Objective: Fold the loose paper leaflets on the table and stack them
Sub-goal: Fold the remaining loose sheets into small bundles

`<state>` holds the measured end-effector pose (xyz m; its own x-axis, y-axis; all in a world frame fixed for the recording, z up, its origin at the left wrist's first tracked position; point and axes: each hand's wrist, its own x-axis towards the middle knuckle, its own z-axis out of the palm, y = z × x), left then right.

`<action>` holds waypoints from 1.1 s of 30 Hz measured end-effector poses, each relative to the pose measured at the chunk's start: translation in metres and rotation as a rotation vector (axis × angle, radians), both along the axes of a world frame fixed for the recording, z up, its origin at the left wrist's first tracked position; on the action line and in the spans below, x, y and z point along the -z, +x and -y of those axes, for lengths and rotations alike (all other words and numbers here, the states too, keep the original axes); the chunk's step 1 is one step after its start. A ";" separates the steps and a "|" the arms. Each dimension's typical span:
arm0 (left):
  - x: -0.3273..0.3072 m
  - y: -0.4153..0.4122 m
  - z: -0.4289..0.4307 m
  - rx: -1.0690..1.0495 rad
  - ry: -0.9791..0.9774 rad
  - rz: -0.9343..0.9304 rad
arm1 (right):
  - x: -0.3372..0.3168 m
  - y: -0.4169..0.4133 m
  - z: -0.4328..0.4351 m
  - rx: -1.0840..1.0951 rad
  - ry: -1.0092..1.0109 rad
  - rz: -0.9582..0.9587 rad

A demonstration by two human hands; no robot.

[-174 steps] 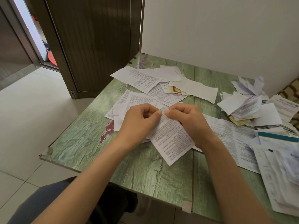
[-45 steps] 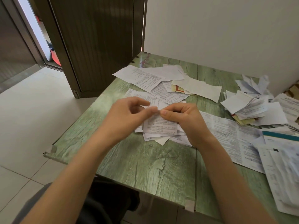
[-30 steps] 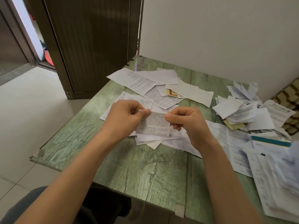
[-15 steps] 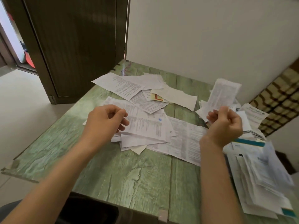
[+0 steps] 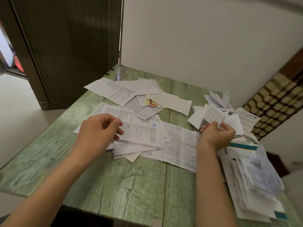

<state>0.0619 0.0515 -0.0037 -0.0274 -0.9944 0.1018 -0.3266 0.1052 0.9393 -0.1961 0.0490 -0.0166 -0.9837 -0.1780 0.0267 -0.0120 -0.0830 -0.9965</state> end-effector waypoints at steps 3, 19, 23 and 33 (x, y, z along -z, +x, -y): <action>0.000 0.000 0.000 -0.002 -0.001 -0.001 | 0.004 0.002 0.003 -0.080 0.216 -0.166; 0.002 0.006 0.002 0.007 0.000 -0.018 | 0.003 0.006 0.003 -0.143 0.562 -0.468; 0.001 0.006 0.001 0.008 -0.008 -0.001 | 0.000 0.008 0.001 -0.081 0.463 -0.503; 0.010 0.005 0.005 0.116 -0.109 0.425 | -0.002 0.063 0.000 -0.739 0.319 -0.615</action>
<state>0.0665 0.0463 -0.0132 -0.2001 -0.9664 0.1615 -0.6610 0.2548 0.7058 -0.1335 0.0489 -0.0146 -0.4556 -0.8241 0.3366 -0.5843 -0.0085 -0.8115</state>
